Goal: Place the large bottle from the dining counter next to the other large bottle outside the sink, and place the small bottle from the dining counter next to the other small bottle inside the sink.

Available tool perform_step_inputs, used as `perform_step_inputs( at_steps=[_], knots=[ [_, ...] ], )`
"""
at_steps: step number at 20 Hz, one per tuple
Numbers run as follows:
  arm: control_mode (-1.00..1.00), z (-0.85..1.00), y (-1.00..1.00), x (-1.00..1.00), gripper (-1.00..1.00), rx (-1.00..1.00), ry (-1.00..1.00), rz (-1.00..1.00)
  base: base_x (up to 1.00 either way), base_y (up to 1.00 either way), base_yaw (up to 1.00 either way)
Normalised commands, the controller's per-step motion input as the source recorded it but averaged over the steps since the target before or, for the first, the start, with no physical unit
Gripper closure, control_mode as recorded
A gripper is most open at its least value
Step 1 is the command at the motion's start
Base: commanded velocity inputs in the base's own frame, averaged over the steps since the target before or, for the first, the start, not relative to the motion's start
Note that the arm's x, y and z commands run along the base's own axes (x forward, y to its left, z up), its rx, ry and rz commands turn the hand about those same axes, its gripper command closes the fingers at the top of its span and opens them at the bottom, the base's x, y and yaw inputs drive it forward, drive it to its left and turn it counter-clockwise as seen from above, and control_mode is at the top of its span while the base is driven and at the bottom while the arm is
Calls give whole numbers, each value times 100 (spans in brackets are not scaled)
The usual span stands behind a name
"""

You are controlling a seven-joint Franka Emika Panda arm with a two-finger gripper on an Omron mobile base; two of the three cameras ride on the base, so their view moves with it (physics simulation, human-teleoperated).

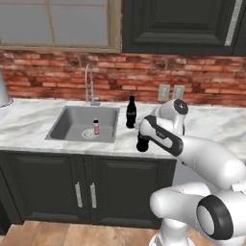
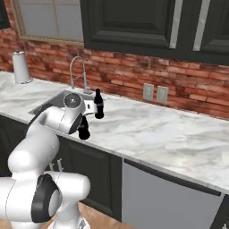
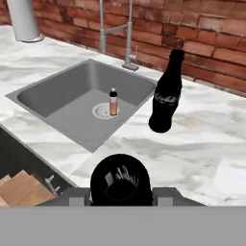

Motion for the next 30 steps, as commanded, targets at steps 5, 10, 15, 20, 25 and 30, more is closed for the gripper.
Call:
perform_step_inputs(
  at_steps=[5, 10, 15, 20, 25, 30],
  knots=[
    [100, 0, 0, 0, 100, 0, 0, 0, 42, 37, -24],
    [100, 0, 0, 0, 100, 0, 0, 0, 44, 29, -22],
    [100, 0, 0, 0, 100, 0, 0, 0, 49, 15, -21],
    [100, 0, 0, 0, 100, 0, 0, 0, 30, 13, -17],
    [100, 0, 0, 0, 100, 0, 0, 0, 28, 18, -16],
    [100, 0, 0, 0, 100, 0, 0, 0, 35, 19, -15]
  ],
)
